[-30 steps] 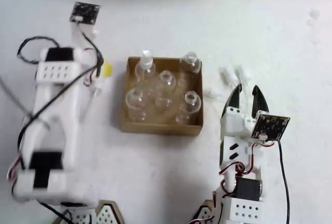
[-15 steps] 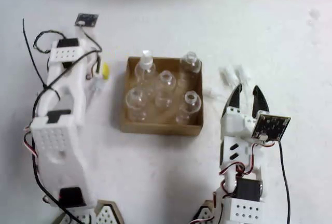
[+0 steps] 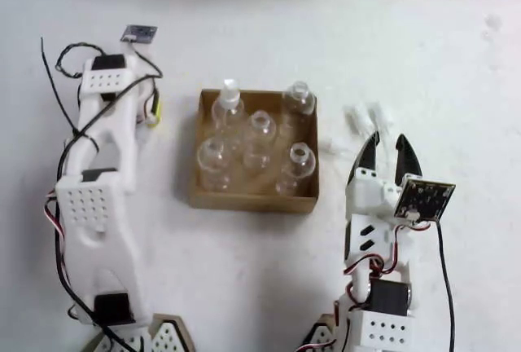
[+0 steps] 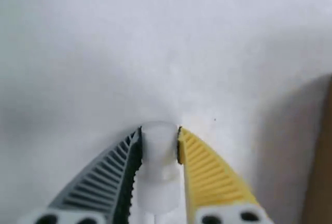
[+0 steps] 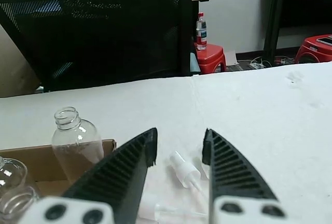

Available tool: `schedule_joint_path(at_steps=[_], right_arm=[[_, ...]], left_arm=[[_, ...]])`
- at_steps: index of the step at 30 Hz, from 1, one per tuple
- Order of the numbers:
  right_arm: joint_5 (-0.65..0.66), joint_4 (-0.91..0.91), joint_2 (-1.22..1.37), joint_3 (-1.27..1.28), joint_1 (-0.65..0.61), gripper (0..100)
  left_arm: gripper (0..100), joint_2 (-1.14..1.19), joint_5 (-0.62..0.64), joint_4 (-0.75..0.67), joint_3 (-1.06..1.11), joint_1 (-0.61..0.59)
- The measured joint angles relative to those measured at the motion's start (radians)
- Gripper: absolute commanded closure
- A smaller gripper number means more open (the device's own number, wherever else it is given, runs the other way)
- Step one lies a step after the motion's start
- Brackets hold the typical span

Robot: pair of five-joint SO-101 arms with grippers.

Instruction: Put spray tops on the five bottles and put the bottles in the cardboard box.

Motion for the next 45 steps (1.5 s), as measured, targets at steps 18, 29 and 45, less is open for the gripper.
schedule_joint_path(at_steps=[18,29,45], right_arm=[[0.000,0.000,0.000,0.000,0.000,86.8],[0.000,0.000,0.000,0.000,0.000,86.8],[0.000,0.000,0.000,0.000,0.000,86.8]], left_arm=[[98,-0.012,0.328,0.443,-0.416,0.031],[98,-0.569,0.344,0.443,0.005,0.221],[98,-1.470,0.381,-0.189,0.684,0.270]])
